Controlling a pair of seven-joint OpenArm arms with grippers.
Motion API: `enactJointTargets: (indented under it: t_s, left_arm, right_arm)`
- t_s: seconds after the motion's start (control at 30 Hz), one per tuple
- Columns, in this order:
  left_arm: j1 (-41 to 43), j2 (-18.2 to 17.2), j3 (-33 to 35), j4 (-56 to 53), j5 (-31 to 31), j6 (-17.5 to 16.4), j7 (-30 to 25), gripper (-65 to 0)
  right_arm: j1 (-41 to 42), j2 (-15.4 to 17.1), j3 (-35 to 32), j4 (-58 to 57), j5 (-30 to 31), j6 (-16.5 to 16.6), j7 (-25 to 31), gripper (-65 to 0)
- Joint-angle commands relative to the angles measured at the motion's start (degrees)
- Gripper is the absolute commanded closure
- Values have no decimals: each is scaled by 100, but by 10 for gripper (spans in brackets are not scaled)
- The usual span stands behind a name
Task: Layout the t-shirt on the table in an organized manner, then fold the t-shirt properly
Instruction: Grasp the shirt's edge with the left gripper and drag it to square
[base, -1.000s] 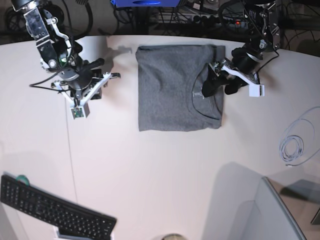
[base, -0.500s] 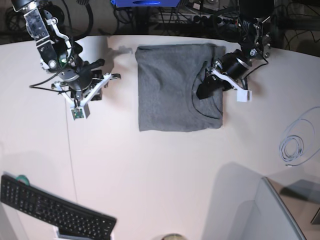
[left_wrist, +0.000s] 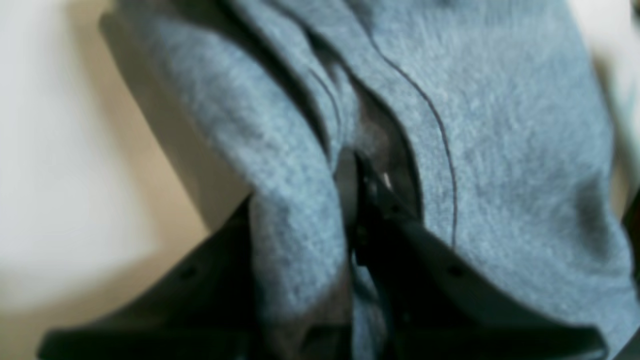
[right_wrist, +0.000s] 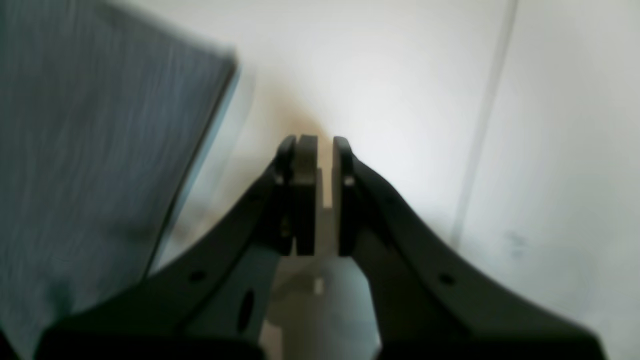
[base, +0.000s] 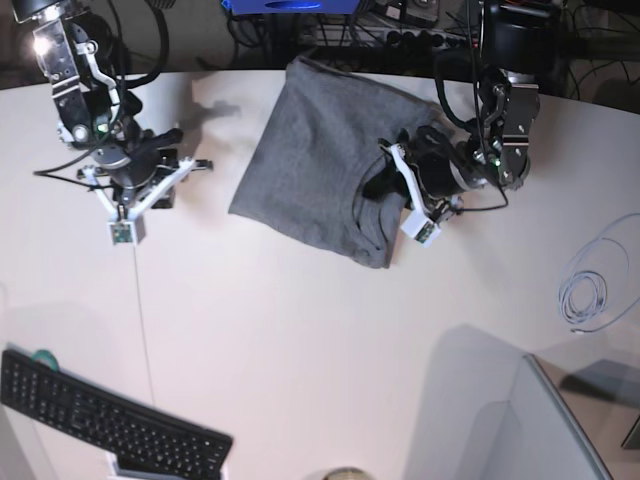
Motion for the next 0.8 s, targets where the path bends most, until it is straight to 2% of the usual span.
enactJointTargets:
  t_s: [0.0,0.13,0.27,0.47,0.6,0.7,0.77]
  left_arm:
    - [-166,-98,253,61,507,106,471,0]
    - [-764,-239,1229,44,1061,106,523,0]
    - [-1327,-195,2231,35,1606,106,532,0]
    - [-1933,-168,3567,26,1712,106,506,0]
    - [-2074,25,3831,26,1773,106,462,0]
    - [-2065,69,3831,26,1782,106,-31,0]
    - [-2065,86,3831,-9,1782,106,-162,0]
  right_arm:
    - [-16,-12,195,91,-14,-4,100,-50]
    - [-104,-144,810,82,-14,-4,65,-50]
    - [-253,-144,1171,109,-14,-4,65,-50]
    - [-473,-153,1329,135,-14,-4,65,-50]
    - [-543,-258,1329,135,-14,-4,65,-50]
    - [-561,-302,1329,135,-14,-4,65,-50]
    - [-561,-311,1329,135,-14,-4,65,-50]
